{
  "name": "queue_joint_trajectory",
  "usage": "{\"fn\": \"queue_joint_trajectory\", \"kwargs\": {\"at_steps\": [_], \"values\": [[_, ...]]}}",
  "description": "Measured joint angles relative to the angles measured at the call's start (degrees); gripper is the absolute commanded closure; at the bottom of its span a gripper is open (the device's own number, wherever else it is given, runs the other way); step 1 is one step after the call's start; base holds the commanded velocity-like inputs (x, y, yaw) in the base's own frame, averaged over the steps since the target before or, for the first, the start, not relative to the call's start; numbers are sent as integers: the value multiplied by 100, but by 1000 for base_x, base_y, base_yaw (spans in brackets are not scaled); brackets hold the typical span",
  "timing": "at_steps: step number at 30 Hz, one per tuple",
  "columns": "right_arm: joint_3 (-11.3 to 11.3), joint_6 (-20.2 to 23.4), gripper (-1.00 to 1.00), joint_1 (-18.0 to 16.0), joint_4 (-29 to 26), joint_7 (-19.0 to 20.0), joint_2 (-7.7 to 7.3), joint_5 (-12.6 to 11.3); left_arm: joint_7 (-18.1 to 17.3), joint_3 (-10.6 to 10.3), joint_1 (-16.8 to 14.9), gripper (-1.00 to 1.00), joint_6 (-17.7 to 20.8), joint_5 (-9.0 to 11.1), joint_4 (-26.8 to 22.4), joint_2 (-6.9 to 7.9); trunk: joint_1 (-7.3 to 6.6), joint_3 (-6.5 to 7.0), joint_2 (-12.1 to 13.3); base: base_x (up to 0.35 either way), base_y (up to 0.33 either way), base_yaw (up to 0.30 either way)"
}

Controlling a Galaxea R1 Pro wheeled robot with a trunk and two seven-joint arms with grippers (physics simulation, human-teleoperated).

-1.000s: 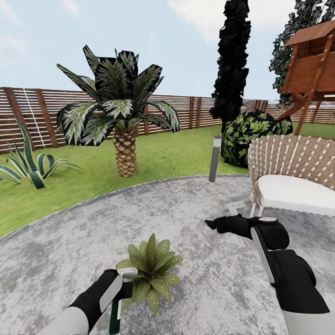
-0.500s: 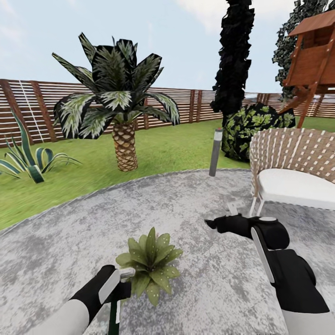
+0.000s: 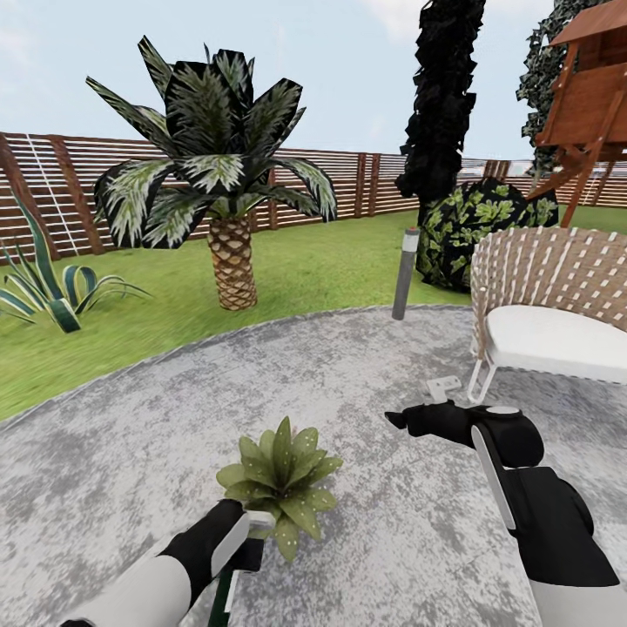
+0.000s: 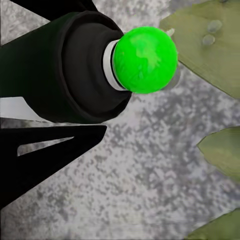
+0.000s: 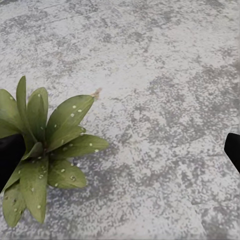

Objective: Pick up the pesticide atomizer in the garden and spray insectifuge to fully cover both potted plants in the garden.

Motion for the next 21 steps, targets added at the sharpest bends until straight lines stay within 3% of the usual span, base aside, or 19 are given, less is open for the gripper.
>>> {"fn": "queue_joint_trajectory", "kwargs": {"at_steps": [2, 6, 8, 9, 11, 15, 21], "values": [[-5, 0, -100, 0, -1, 0, -5, 0, -127, 26, -83, 100, -73, -3, -40, -70, 0, 1, 0, 0, 0, 0], [-9, 0, -100, 0, 1, 0, -14, -1, -451, 162, -180, 100, -305, -22, -62, -59, 0, 0, 0, 0, 0, 0], [-14, 0, -100, 0, 0, 0, -16, -1, -509, 453, -251, 100, -384, -34, -92, -45, 0, 0, 0, 0, 0, 0], [-89, -2, -100, 3, 0, 1, -17, 6, -527, 923, -349, 100, -361, -66, -177, 8, 3, -20, -1, 0, 0, 0], [-133, -1, -100, 6, -4, 0, -17, 2, -557, 1087, -412, 100, -344, -41, -204, 52, 8, -66, -4, 0, 0, 0], [-156, -1, -100, 8, -7, 2, -18, 1, -802, 1183, -472, 100, -317, -28, -159, 227, 19, -155, -9, 0, 0, 0], [-171, -1, -100, 9, -8, 2, -35, 2, -891, 1173, -488, 100, 33, -66, 142, 286, 34, -288, -17, 0, 0, 0]]}}
